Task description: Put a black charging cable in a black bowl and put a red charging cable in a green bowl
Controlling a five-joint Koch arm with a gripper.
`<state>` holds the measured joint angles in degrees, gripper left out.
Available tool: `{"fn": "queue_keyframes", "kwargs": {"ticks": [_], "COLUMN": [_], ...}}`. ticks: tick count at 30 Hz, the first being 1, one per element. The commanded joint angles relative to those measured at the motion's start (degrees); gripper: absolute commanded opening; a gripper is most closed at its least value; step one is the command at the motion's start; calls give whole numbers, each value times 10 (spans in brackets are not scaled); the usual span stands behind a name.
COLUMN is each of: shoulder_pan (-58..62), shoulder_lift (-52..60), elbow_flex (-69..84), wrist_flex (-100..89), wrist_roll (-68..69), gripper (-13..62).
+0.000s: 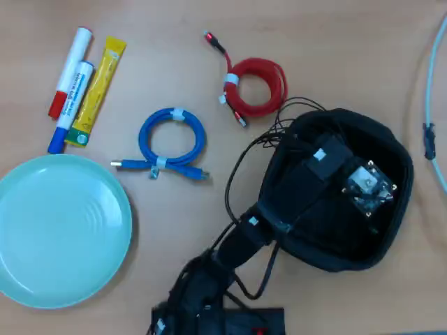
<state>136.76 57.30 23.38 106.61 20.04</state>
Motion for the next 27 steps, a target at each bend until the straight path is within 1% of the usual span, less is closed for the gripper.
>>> {"fn": "queue_keyframes", "kwargs": {"ticks": [1,3,5,9,11,15,21,27], "shoulder_pan": [-2,-2,-3,-11,-35,-120,-291,-433], "shoulder_lift": [9,10,12,28,52,69,65,62], "elbow_flex": [-24,-25,-25,-35,-36,-39,-32,-38], "wrist_flex": [25,25,25,25,25,11,10,9], "wrist_roll": [0,-2,-3,-3,-2,-2,-4,-53], "gripper": [308,361,389,389,389,389,389,389]}}
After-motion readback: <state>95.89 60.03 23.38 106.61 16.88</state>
